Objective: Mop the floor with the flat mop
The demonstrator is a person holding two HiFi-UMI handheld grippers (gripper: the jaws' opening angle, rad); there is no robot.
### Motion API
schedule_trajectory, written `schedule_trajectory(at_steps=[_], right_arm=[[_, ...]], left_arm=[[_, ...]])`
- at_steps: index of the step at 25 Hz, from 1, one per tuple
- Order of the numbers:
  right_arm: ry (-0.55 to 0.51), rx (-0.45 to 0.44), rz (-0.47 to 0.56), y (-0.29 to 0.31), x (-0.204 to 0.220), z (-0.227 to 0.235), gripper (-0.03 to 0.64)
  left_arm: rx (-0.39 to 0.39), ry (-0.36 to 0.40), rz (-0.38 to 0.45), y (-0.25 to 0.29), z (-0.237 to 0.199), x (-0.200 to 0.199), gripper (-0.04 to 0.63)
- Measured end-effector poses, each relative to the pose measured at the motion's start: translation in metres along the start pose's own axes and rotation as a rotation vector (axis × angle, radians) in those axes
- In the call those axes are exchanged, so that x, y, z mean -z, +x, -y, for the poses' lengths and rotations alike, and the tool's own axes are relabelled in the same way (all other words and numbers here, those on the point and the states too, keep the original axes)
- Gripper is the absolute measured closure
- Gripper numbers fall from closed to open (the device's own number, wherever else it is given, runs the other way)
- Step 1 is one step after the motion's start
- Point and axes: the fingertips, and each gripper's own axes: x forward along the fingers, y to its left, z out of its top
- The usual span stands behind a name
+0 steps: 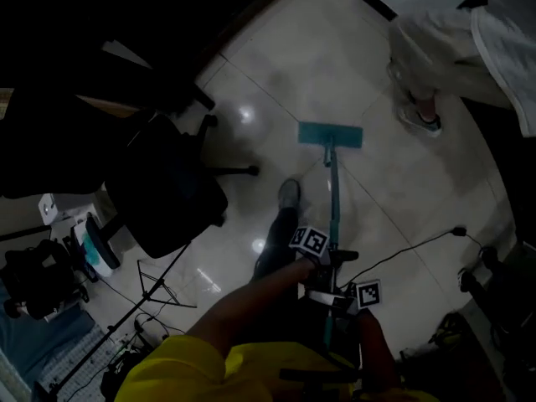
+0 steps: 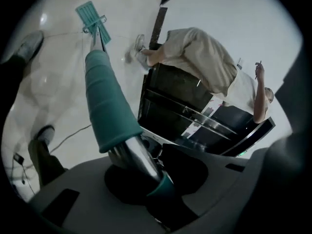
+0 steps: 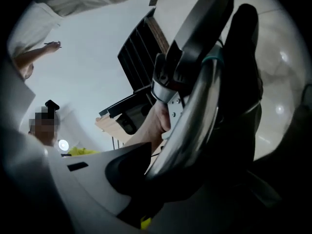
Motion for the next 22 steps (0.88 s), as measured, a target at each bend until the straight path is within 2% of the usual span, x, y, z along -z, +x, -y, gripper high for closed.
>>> schedule_trajectory(at_steps=[3,6,8,13,17,22], right_arm=[[0.019,0.040,-0.105,-0.023,0.071,-0.006,0.537],[0.014,0.144,-0.189,-0.044,0.109,0.009,0.537],[-0.022,0.186,-0.217,-0.055,0.112,0.015,0.537],[-0.058,0.209,-0.256,-0.060,0.100,0.012,0.538],[-0.147,0.173,-0.265,-0.051,0.087,0.001,0.538],[-0.194,0.170,-0.287,-0.040,0.084,-0.016,0.538]], left_arm=[[0.001,-0.055,0.051,0.013,0.007,0.064,0.492],[0.027,-0.040,0.095,0.022,0.010,0.091,0.492],[0.049,-0.009,0.133,0.026,0.013,0.088,0.494],[0.079,0.071,0.198,0.026,0.025,0.060,0.494],[0.067,0.119,0.213,0.015,0.046,0.047,0.495],[0.055,0.140,0.242,0.001,0.067,0.041,0.499]])
